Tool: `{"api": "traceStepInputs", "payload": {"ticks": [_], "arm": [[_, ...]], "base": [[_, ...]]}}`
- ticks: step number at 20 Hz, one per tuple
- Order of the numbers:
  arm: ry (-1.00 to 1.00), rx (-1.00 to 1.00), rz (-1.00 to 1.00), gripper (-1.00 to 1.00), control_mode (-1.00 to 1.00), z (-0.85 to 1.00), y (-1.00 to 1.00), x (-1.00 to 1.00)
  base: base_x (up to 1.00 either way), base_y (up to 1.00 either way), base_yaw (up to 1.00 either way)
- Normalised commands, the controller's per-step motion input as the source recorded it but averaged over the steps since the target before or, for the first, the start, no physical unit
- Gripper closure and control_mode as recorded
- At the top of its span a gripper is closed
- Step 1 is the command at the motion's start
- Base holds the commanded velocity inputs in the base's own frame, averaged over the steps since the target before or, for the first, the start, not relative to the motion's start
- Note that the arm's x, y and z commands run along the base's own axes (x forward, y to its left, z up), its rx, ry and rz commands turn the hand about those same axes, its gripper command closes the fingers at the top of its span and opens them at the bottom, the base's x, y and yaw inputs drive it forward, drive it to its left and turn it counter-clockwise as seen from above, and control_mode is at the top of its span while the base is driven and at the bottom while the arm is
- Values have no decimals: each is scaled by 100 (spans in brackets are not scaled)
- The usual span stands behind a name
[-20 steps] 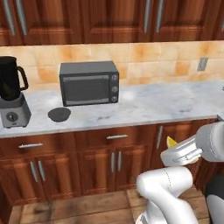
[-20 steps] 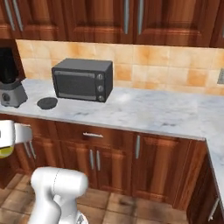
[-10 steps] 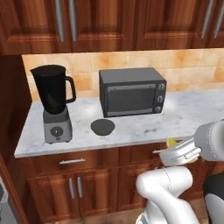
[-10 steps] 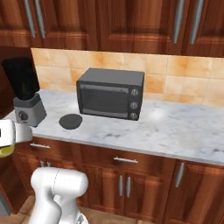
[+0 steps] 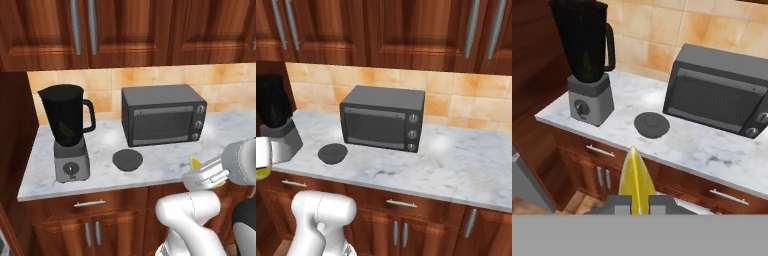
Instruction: Grab the lemon wedges from the fridge, place them in the blender, close the lid, and turn on the blender to create a marinade.
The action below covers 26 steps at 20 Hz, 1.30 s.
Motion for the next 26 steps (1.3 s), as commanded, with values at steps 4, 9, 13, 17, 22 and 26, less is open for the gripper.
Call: {"api": "traceStepInputs", "payload": {"ticks": [4,9,13,17,22,26], "arm": [[0,0,0,100,100,0,0,0],[0,0,0,100,100,0,0,0],[0,0,0,100,100,0,0,0],[0,0,0,100,100,0,0,0],[0,0,0,100,100,0,0,0],[0,0,1,100,-100,5,0,0]], "base": [[40,47,0],[29,49,0],[37,17,0],[44,0,3],[42,0,3],[2,0,3]]}}
